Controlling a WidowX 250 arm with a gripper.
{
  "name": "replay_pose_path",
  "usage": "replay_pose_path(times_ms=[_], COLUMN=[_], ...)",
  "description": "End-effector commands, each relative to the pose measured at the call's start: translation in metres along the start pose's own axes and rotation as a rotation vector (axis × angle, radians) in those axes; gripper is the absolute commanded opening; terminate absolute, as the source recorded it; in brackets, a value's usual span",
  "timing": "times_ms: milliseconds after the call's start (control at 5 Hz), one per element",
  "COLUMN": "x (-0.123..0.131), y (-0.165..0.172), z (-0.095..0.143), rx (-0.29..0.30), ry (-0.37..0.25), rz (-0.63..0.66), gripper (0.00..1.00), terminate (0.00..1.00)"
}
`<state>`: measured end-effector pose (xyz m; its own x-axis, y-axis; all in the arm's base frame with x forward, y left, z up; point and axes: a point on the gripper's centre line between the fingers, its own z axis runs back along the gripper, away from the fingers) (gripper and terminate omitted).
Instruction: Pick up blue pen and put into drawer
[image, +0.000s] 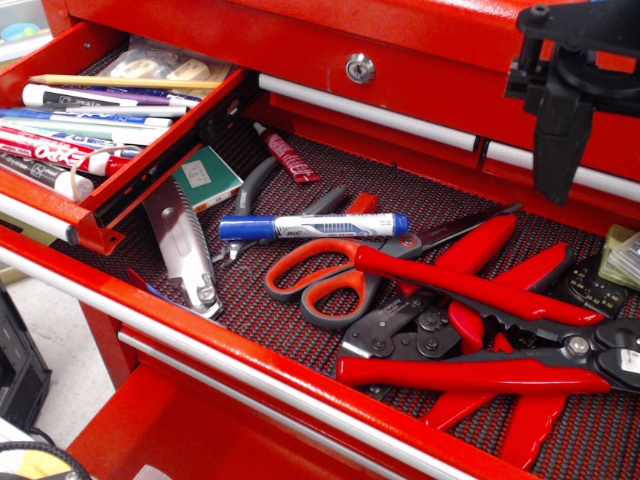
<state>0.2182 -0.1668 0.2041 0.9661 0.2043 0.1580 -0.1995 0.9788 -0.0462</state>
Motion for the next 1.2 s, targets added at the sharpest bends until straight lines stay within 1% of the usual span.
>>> replay_pose_path(times_ms=[0, 200, 400, 600, 800, 1000], x=[0.0, 0.013, 0.032, 0.054, 0.072, 0.08], y=[0.0, 0.033, 0.058, 0.082, 0.101, 0.113], z=[0.0, -0.004, -0.006, -0.025, -0.047, -0.062], rx=[0.0, 0.05, 0.091, 0.094, 0.069, 0.07], ry=[0.0, -0.025, -0.047, -0.1, -0.11, -0.123], rz=[0.0, -0.134, -0.266, -0.519, -0.723, -0.858], gripper=[1.0, 1.0, 1.0, 1.0, 1.0, 1.0], terminate=[0.0, 0.0, 0.0, 0.0, 0.0, 0.0])
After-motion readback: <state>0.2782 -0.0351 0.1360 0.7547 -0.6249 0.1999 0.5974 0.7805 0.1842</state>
